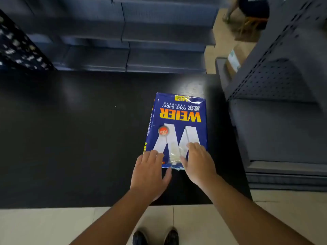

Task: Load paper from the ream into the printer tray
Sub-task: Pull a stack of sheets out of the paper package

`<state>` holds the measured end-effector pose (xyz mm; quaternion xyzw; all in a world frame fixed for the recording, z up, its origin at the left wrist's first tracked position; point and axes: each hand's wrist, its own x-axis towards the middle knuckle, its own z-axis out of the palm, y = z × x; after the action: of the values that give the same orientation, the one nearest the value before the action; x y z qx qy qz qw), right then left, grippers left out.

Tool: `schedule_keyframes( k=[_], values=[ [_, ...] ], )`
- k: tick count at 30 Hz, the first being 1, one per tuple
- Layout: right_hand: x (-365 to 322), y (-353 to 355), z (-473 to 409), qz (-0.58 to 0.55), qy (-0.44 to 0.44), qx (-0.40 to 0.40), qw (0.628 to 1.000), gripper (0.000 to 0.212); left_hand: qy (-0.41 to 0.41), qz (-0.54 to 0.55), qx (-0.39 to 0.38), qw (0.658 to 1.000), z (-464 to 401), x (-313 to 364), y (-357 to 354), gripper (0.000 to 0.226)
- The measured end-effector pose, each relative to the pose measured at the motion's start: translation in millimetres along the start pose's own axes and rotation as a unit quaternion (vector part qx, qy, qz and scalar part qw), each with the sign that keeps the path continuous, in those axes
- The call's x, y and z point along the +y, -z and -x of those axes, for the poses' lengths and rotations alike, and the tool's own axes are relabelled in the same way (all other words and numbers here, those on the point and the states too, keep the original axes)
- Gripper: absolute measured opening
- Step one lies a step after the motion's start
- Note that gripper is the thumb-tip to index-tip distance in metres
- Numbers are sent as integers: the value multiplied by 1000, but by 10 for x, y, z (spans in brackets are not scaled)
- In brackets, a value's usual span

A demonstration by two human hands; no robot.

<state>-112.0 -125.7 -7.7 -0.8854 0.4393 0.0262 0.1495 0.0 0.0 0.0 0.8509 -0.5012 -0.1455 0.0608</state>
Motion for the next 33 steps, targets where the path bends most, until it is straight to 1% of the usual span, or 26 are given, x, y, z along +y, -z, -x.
schedule_keyframes(
  k=[2,8,10,13,17,19,22,23,25,27,29,31,33],
  values=[
    [-5,-75,-115,-34,-6,14,999,37,-12,18,-7,1000,-69,-52,-89,47],
    [-38,-177,-239,-89,-50,32,994,15,-21,6,4,1000,-47,-116,-246,53],
    [-34,-206,-260,-86,-43,38,995,12,-21,5,4,1000,-49,-113,-239,54],
    [-19,-214,-245,-55,-12,38,998,15,-23,8,1,1000,-29,-112,-241,55],
    [59,-239,-138,-1,67,32,997,18,-24,-3,-7,1000,-9,-117,-238,56],
    [116,-227,-13,9,114,42,993,16,-25,2,-8,1000,14,-110,-229,54],
    [222,-179,259,13,169,60,984,9,-26,10,12,1000,53,-101,-212,46],
    [247,-178,370,19,180,64,981,11,-25,14,20,999,66,-99,-206,43],
    [291,-232,618,25,201,61,977,22,-22,18,34,999,93,-93,-206,41],
    [308,-336,860,17,212,52,976,27,-23,17,38,999,110,-71,-227,46],
    [314,-432,1015,-1,189,45,981,29,-19,18,41,999,123,-34,-273,48],
    [315,-494,1062,-21,169,37,985,28,-18,0,38,999,131,5,-326,49],
    [310,-495,1042,-42,174,21,984,23,-15,-21,29,999,123,27,-363,52]
  ],
)
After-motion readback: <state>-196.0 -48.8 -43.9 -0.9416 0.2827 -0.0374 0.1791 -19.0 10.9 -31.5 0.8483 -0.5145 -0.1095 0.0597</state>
